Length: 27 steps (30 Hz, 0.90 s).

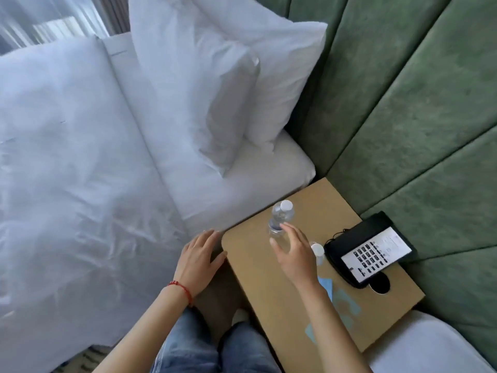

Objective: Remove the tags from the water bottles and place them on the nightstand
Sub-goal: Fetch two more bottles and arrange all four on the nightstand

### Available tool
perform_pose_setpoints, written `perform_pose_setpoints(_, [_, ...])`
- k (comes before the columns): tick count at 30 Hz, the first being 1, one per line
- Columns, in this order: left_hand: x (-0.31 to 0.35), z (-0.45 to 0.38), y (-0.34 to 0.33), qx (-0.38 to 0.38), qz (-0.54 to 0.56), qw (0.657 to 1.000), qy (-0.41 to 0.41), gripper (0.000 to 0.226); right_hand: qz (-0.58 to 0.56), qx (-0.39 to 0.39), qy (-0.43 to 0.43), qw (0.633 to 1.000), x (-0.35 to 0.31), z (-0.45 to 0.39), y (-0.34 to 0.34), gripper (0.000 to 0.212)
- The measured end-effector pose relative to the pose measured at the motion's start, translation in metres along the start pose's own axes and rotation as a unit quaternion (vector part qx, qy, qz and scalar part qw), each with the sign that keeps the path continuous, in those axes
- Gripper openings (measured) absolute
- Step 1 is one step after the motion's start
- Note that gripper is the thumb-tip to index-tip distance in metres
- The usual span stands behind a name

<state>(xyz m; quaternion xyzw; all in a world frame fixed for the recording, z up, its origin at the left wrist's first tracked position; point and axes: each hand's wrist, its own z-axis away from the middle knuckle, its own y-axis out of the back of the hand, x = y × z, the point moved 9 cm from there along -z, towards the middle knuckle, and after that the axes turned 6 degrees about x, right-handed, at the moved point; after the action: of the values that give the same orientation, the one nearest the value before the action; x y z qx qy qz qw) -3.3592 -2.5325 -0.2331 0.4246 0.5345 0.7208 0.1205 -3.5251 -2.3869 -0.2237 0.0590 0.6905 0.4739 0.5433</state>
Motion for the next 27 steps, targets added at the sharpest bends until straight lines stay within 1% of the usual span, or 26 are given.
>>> perform_pose_setpoints(6, [-0.057, 0.040, 0.039, 0.067, 0.001, 0.994, 0.084, 0.050, 0.023, -0.075, 0.098, 0.992, -0.064, 0.003, -0.058, 0.045])
perform_pose_setpoints(13, [-0.141, 0.123, 0.079, 0.128, 0.001, 0.973, 0.193, 0.052, 0.050, -0.182, 0.203, 0.961, -0.147, 0.050, -0.147, 0.048])
perform_pose_setpoints(17, [-0.193, 0.182, 0.099, 0.163, 0.015, 0.954, 0.250, 0.052, 0.063, -0.234, 0.262, 0.934, -0.194, 0.100, -0.198, 0.050])
perform_pose_setpoints(22, [-0.257, 0.257, 0.126, 0.193, 0.019, 0.938, 0.288, 0.052, 0.081, -0.292, 0.324, 0.896, -0.251, 0.176, -0.261, 0.052])
perform_pose_setpoints(27, [-0.330, 0.345, 0.158, 0.225, 0.003, 0.910, 0.349, 0.052, 0.103, -0.333, 0.403, 0.846, -0.309, 0.255, -0.324, 0.053])
